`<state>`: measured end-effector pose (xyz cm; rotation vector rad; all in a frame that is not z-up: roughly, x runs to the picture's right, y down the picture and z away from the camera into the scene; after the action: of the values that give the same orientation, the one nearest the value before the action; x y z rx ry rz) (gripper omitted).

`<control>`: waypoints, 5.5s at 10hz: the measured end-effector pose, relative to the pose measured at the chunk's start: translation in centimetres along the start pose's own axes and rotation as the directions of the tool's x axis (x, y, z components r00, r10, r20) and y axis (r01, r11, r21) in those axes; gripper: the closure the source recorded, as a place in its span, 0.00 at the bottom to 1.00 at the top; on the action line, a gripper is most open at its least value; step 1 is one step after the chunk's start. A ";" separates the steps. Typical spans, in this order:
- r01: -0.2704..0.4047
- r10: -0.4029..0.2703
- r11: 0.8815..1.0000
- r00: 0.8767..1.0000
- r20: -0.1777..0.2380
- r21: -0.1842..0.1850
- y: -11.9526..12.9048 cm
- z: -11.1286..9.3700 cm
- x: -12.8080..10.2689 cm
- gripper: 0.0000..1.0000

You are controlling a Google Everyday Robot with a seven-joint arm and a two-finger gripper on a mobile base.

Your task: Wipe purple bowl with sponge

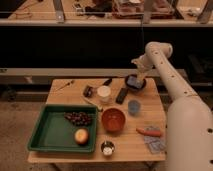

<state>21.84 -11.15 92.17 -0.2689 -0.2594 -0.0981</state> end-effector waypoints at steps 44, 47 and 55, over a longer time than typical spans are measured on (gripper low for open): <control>-0.150 0.150 0.987 0.989 0.003 0.063 1.5 2.1 3.6 1.00; -0.125 0.121 0.990 0.991 0.063 0.061 -0.1 -2.3 3.5 1.00; 0.016 -0.007 0.997 0.991 0.132 -0.074 5.3 -3.1 1.9 1.00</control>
<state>25.06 -7.03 88.44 -0.3495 -0.3890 -0.1018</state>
